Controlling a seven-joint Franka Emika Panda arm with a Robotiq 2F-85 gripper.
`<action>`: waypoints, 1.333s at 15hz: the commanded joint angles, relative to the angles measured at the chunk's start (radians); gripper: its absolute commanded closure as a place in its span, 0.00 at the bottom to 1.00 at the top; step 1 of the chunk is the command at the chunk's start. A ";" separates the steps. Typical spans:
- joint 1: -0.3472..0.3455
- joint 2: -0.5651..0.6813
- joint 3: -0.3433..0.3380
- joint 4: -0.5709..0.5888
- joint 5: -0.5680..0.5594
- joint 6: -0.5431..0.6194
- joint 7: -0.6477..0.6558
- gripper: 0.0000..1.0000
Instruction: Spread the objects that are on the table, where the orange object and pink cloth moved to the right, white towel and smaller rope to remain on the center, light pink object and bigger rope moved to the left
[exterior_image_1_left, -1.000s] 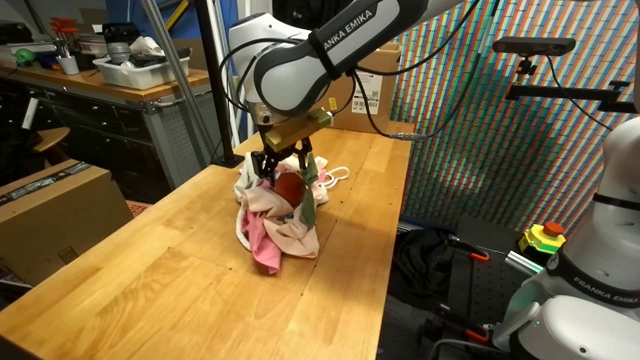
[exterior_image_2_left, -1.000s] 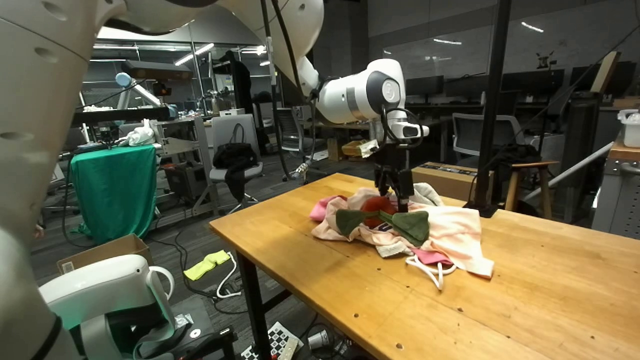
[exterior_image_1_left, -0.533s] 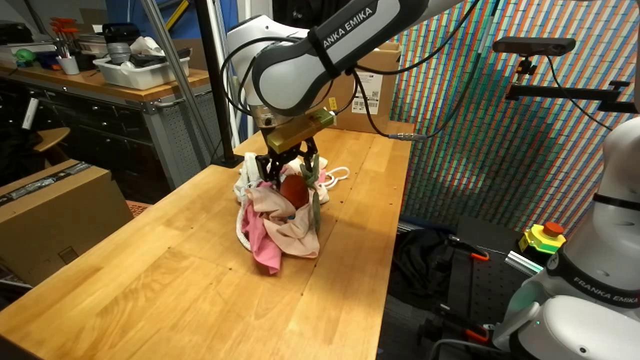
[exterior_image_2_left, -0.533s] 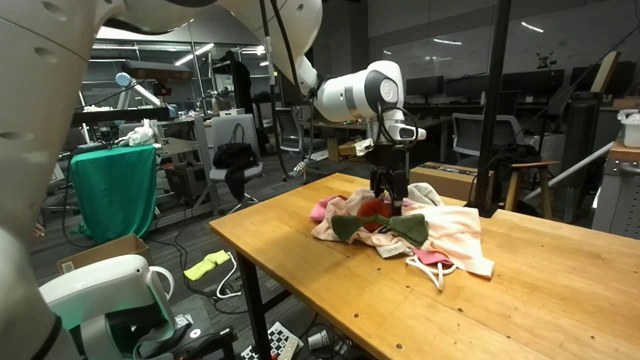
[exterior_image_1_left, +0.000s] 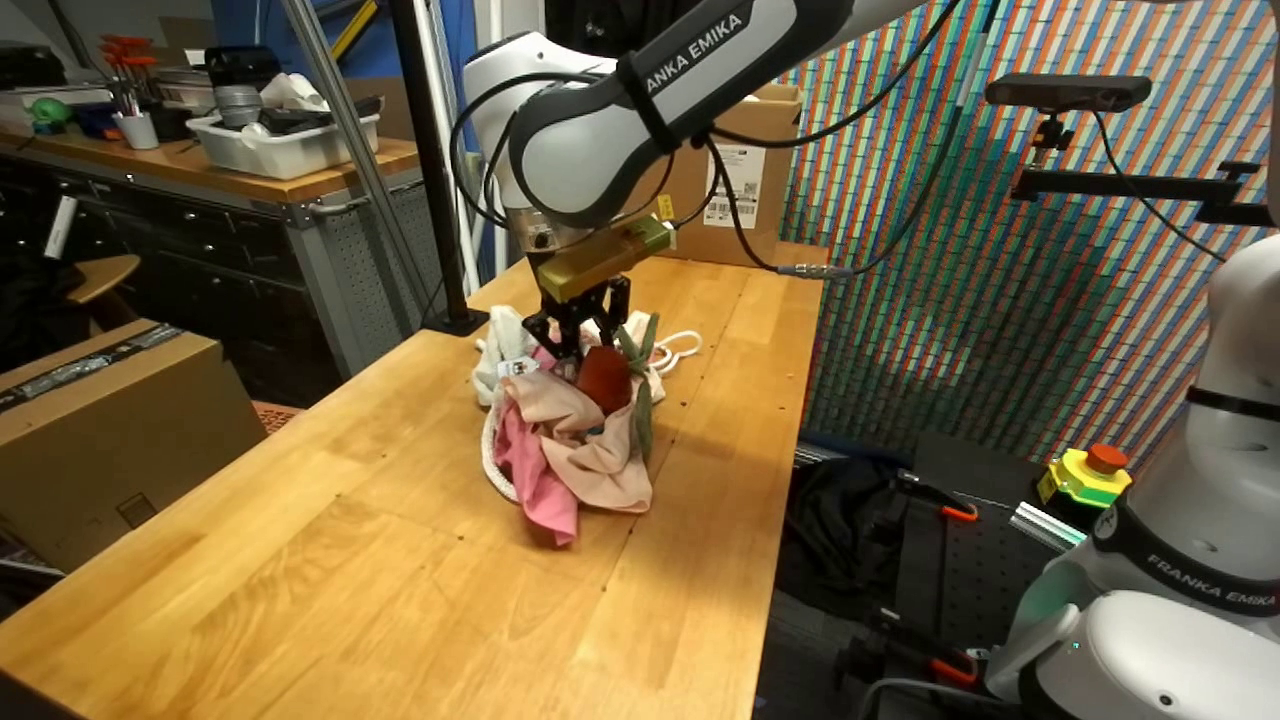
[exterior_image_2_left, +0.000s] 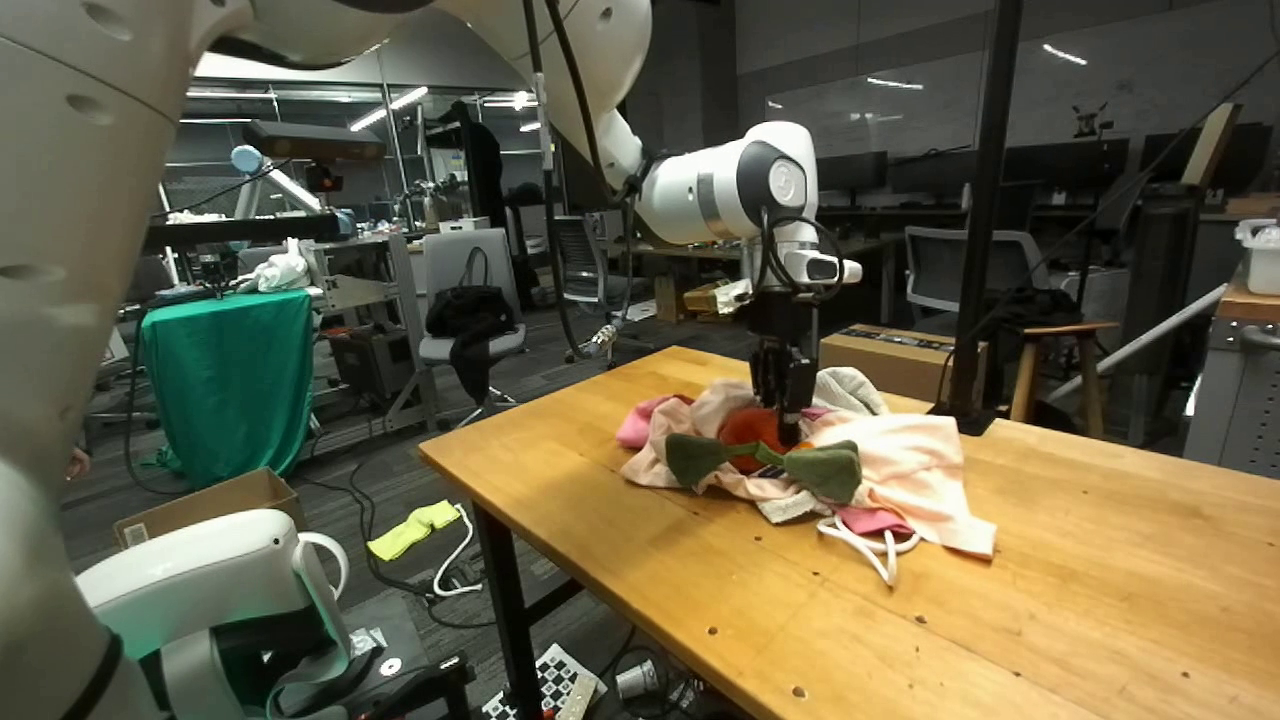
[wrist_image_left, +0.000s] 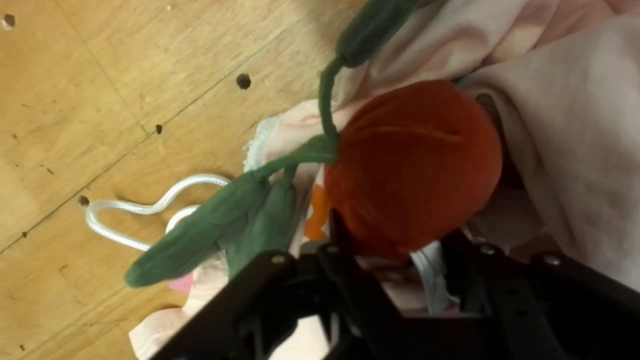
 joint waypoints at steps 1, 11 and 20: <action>-0.008 -0.005 -0.006 0.008 0.016 -0.029 0.008 0.87; -0.018 -0.088 -0.045 -0.025 -0.043 -0.062 0.062 0.92; -0.096 -0.226 -0.120 -0.045 -0.157 -0.025 0.221 0.93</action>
